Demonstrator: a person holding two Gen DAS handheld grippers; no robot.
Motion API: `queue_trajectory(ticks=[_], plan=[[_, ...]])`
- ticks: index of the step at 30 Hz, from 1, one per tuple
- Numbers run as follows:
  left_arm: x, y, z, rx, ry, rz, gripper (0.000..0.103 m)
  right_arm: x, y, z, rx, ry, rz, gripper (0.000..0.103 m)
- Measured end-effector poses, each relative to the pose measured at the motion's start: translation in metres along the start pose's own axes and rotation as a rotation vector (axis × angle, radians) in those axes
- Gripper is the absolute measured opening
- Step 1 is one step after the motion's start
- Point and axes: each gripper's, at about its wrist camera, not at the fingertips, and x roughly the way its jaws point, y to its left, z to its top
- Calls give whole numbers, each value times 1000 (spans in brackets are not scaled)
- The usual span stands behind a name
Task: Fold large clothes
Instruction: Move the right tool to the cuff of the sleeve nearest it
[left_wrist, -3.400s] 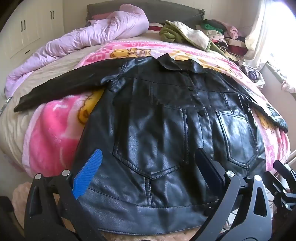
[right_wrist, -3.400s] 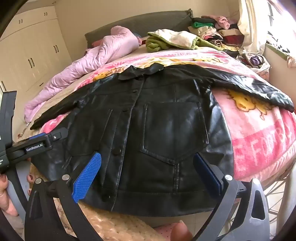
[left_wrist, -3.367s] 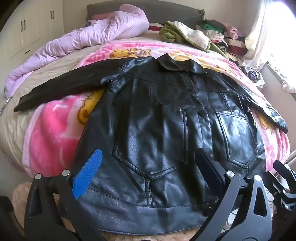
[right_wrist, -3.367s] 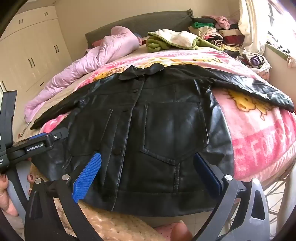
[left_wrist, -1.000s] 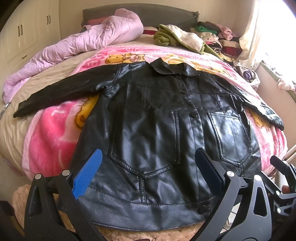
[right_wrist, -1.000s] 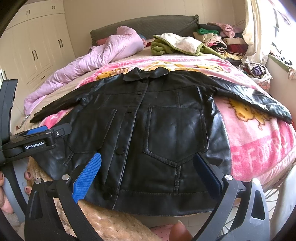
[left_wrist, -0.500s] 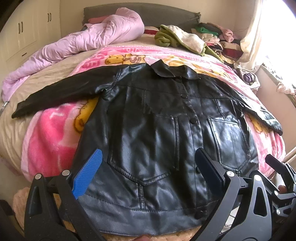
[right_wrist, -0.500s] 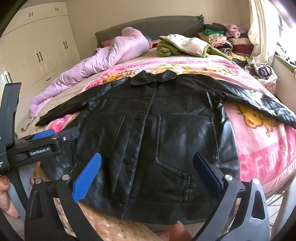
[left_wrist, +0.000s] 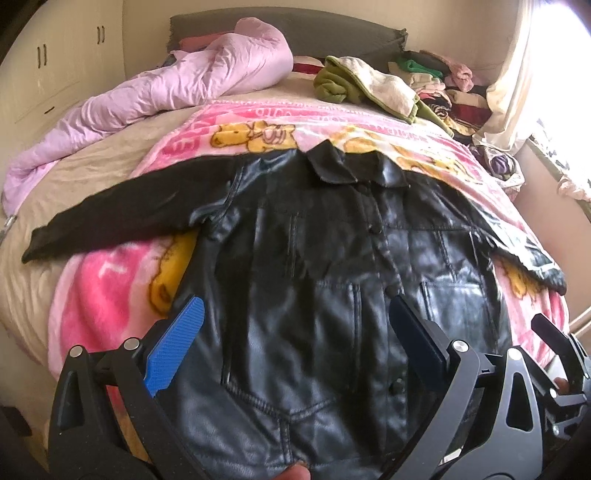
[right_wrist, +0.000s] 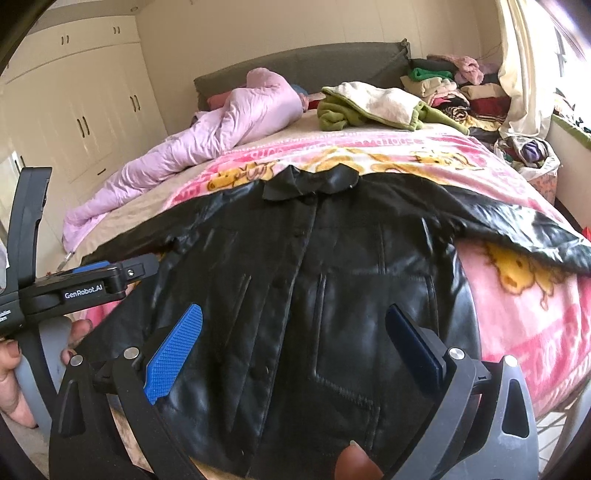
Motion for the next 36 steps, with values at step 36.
queue_trajectory(ticks=[36], plan=[[79, -61, 152, -41, -34, -48, 94, 47, -112, 146, 280, -174, -100, 99]])
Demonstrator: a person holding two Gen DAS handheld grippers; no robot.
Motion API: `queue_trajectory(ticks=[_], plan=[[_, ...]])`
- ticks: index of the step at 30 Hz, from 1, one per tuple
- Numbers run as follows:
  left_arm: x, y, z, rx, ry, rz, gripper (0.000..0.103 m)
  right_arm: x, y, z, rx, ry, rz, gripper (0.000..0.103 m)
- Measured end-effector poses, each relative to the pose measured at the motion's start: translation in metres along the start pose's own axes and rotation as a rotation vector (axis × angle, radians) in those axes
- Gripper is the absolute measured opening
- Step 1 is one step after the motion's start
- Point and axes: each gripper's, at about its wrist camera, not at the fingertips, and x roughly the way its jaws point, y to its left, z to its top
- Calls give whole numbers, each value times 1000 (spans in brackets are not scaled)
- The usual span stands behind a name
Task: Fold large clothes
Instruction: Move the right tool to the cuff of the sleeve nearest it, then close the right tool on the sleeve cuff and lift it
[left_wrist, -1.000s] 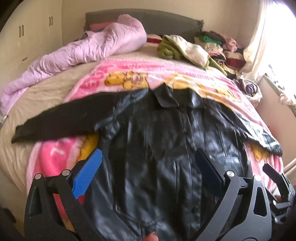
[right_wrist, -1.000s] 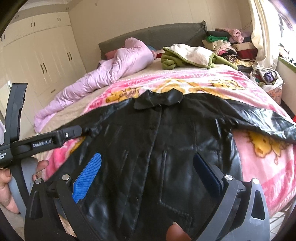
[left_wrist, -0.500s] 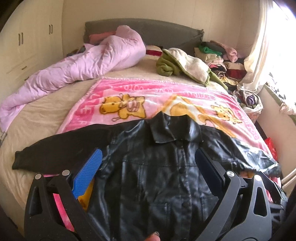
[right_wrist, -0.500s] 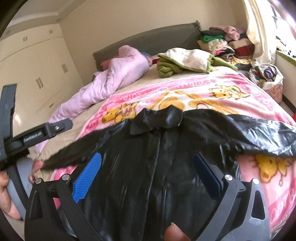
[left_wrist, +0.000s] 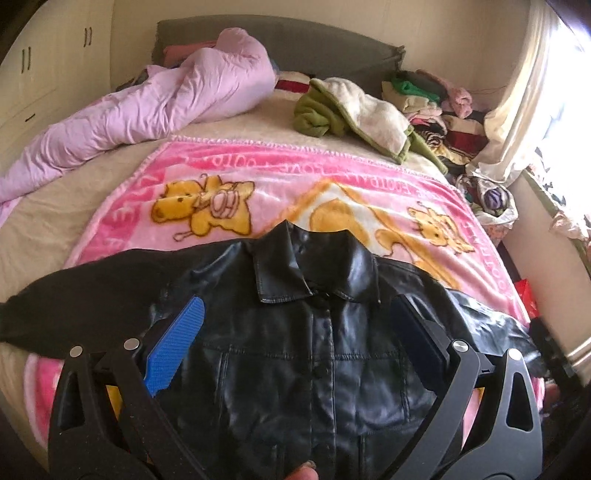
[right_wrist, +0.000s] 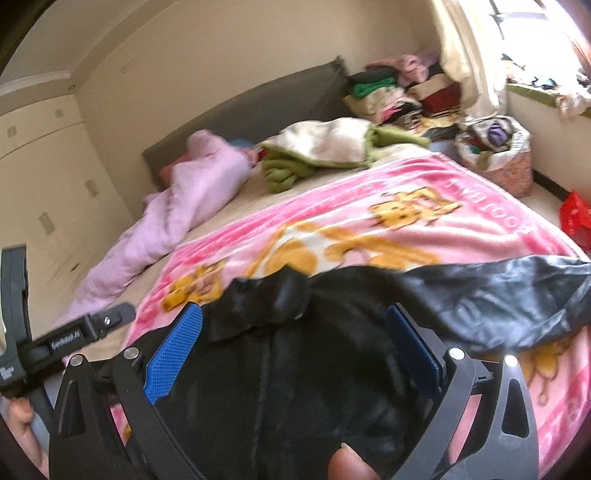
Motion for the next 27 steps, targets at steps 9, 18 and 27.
queue_trajectory(ticks=[9, 18, 27], plan=[[60, 0, -17, -3, 43, 30, 94, 13, -79, 15, 157, -42, -177, 99], [103, -9, -46, 49, 96, -42, 94, 16, -170, 7, 340, -57, -391, 99], [123, -29, -72, 108, 143, -78, 94, 4, -252, -17, 500, -32, -615, 99]])
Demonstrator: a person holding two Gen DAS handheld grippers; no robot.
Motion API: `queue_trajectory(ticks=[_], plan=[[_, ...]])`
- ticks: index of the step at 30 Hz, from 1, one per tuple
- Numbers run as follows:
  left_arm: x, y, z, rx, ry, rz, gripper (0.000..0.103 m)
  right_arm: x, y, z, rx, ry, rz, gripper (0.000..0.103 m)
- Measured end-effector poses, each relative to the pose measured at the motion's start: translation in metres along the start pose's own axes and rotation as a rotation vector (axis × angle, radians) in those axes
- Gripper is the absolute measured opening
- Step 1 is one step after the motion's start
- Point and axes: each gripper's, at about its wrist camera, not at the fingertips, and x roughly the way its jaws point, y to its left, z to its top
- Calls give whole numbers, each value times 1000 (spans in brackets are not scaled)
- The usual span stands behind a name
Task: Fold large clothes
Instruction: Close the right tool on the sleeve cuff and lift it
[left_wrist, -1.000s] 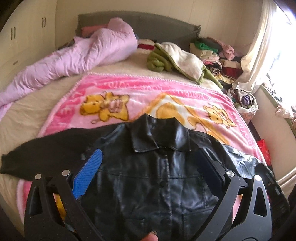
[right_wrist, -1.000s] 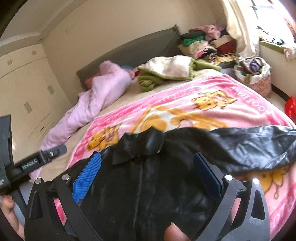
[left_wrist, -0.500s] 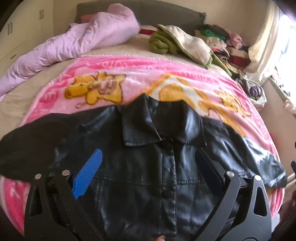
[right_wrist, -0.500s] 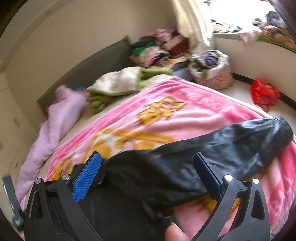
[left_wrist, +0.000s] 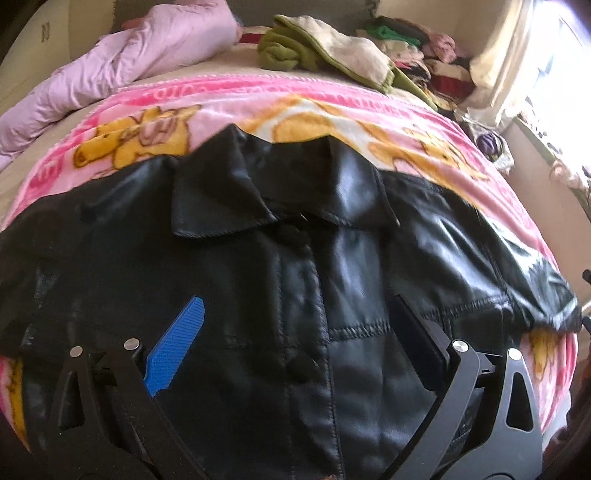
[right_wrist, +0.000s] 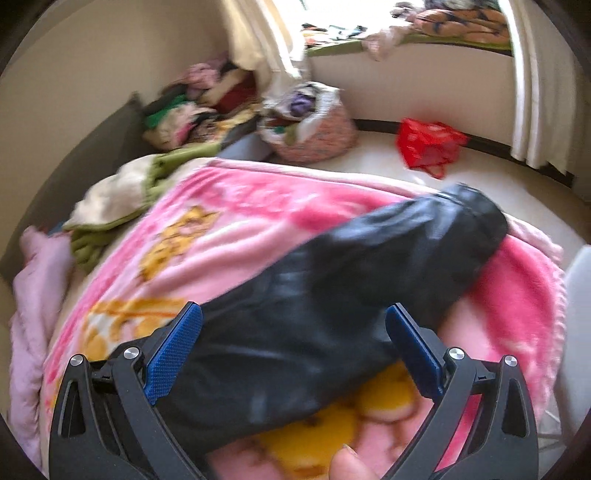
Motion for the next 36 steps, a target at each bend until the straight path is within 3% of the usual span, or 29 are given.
queue_trajectory(ticks=[2, 7, 16, 17, 18, 23, 24, 27, 36], plan=[[3, -4, -3, 16, 6, 1, 94, 7, -23, 2, 64, 22, -58, 99], [11, -5, -8, 37, 25, 5, 94, 22, -59, 5, 140, 38, -100, 99], [18, 11, -1, -44, 60, -35, 94, 75, -99, 21, 306, 93, 22, 99], [16, 12, 0, -48, 59, -40, 94, 76, -102, 22, 326, 87, 29, 94], [14, 13, 1, -51, 56, -40, 94, 74, -105, 23, 351, 66, 42, 79], [-2, 27, 11, -81, 18, -68, 94, 52, -89, 33, 288, -24, 65, 28], [-7, 30, 13, -90, 9, -72, 94, 44, -82, 36, 267, -46, 88, 21], [-15, 40, 18, -103, -11, -73, 94, 17, -62, 43, 194, -101, 169, 12], [-43, 72, 29, -161, -64, -103, 94, -78, 51, 42, -103, -225, 468, 7]])
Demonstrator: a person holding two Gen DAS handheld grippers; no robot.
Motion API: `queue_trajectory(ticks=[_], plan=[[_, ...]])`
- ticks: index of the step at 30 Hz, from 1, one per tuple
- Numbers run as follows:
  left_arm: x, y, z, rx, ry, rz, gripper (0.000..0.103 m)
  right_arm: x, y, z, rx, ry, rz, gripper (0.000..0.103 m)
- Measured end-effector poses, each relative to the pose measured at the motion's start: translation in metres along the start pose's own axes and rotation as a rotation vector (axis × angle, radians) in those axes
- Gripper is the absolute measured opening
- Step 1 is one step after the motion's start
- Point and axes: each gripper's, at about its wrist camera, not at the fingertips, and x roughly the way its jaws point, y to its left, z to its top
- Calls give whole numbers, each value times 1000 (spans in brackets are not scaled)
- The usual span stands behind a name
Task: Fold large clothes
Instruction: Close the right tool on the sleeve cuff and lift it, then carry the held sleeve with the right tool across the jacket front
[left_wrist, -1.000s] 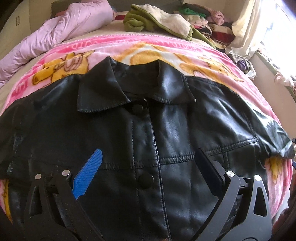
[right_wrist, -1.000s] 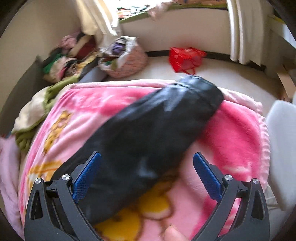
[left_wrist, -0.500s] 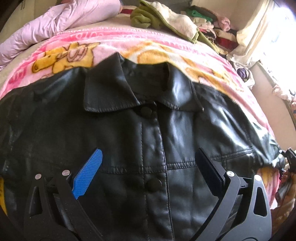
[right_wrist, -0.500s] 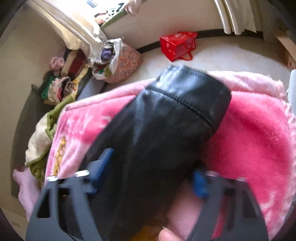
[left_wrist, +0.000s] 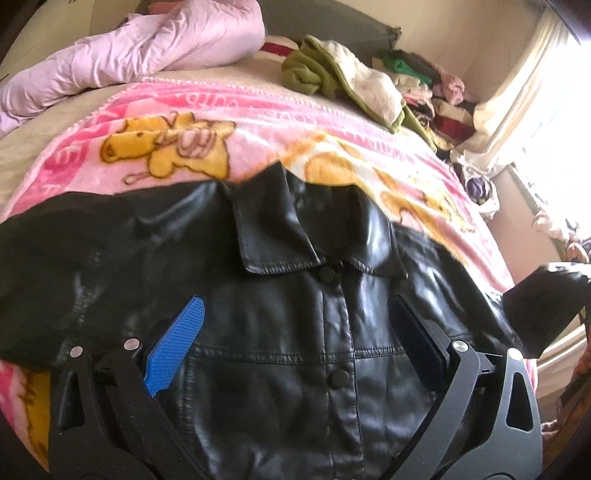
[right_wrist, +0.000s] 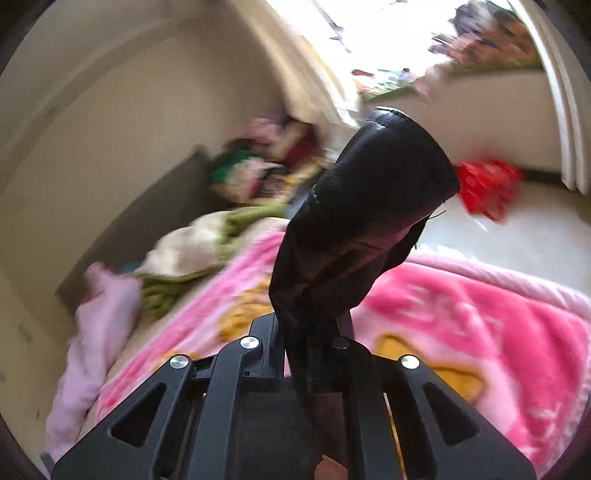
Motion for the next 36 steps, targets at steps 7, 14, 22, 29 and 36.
queue_trajectory(ticks=[7, 14, 22, 29, 36], plan=[[-20, 27, 11, -89, -45, -104, 94, -13, 85, -7, -137, 4, 184, 6], [-35, 43, 17, -136, -72, -197, 94, -15, 150, -30, -215, 43, 339, 6], [-47, 62, 21, -237, -74, -387, 94, -28, 208, -69, -307, 100, 570, 6], [-61, 80, 22, -302, -106, -505, 94, -17, 248, -136, -378, 218, 656, 6], [-59, 95, 21, -357, -96, -537, 94, -2, 267, -202, -498, 299, 623, 6]])
